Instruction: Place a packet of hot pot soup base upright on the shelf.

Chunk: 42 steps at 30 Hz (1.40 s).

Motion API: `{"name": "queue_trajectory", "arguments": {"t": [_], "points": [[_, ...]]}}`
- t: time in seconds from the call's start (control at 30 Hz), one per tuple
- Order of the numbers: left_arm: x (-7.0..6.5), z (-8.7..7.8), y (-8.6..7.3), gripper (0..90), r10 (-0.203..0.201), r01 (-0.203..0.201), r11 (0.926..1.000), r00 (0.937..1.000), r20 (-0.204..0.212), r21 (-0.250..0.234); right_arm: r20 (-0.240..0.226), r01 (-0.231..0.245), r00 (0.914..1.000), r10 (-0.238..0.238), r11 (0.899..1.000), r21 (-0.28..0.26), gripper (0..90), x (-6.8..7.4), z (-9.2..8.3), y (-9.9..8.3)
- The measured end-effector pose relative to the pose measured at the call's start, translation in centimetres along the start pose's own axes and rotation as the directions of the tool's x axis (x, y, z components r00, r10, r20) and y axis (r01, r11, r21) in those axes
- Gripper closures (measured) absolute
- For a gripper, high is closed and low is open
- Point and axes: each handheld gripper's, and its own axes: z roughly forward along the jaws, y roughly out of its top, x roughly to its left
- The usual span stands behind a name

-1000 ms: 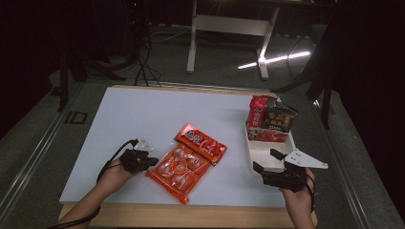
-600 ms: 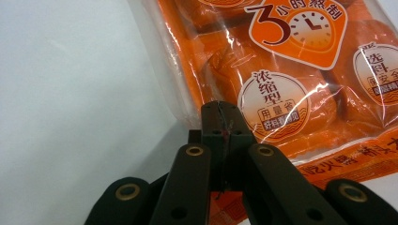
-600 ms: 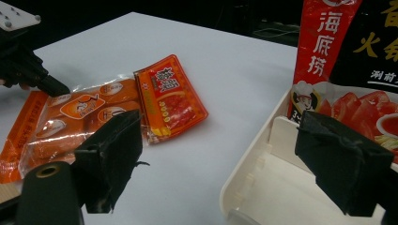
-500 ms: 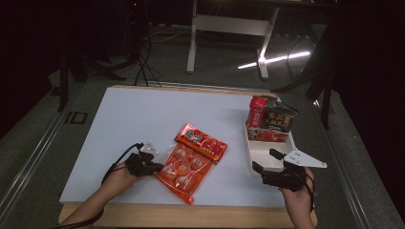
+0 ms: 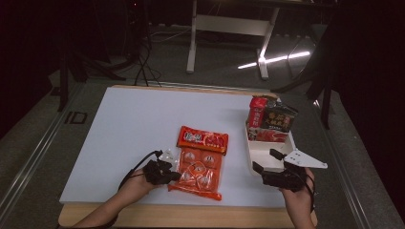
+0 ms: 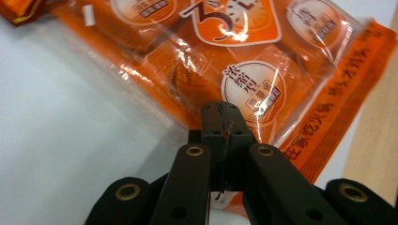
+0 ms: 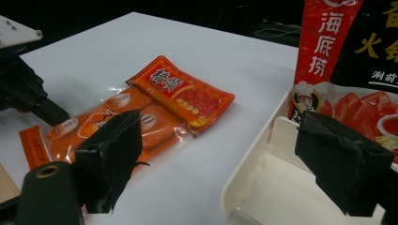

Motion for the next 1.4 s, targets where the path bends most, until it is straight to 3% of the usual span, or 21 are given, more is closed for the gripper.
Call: {"name": "queue_trajectory", "arguments": {"t": [0.17, 0.27, 0.43, 0.53, 0.7, 0.9, 0.97, 1.2, 1.4], "points": [[-1.0, 0.8, 0.6, 90.0, 0.004, -0.004, 0.9999, 0.9995, 0.032, -0.013, 0.002, 0.001, 1.0000, -0.001, 1.000, -0.003, 15.3, -0.1, -0.1, 0.0], [-1.1, 0.8, 0.5, 90.0, -0.004, 0.005, 0.9997, 0.9993, 0.036, -0.023, 0.000, 0.000, 1.0000, 0.000, 1.000, -0.002, 15.3, -0.1, -0.1, 0.0], [-0.7, 0.6, 0.2, 89.6, 0.016, -0.015, 0.9984, 0.9994, 0.030, -0.055, 0.001, 0.003, 1.0000, -0.003, 1.000, 0.000, 15.3, -0.1, 0.0, 0.0], [-0.2, 0.3, 0.1, 79.3, 0.004, -0.002, 0.9950, 0.9997, 0.023, -0.100, 0.005, 0.004, 1.0000, -0.004, 1.000, -0.003, 15.3, 0.0, -0.2, 0.0], [0.8, -0.8, 0.5, 70.3, -0.067, 0.069, 0.9921, 0.9976, 0.019, -0.105, 0.007, 0.004, 1.0000, -0.004, 1.000, -0.004, 15.3, -0.1, -0.2, -0.1], [2.5, -2.1, 0.9, 57.4, -0.123, 0.119, 0.9800, 0.9924, -0.012, -0.160, 0.010, 0.009, 0.9999, -0.009, 1.000, -0.002, 15.3, 0.0, -0.2, 0.0], [3.0, -2.4, 1.0, 49.5, -0.140, 0.138, 0.9755, 0.9901, -0.002, -0.172, 0.011, 0.013, 0.9998, -0.013, 1.000, -0.004, 15.3, 0.0, -0.2, 0.0], [5.0, -2.5, 1.5, 48.2, -0.179, 0.174, 0.9659, 0.9838, -0.009, -0.191, 0.007, 0.004, 1.0000, -0.004, 1.000, -0.023, 17.5, -0.1, -0.4, 0.0], [6.7, -2.2, 2.1, 48.1, -0.201, 0.189, 0.9602, 0.9788, -0.039, -0.206, 0.017, 0.015, 0.9997, -0.015, 1.000, -0.027, 17.1, -0.1, -0.4, 0.0]]}}
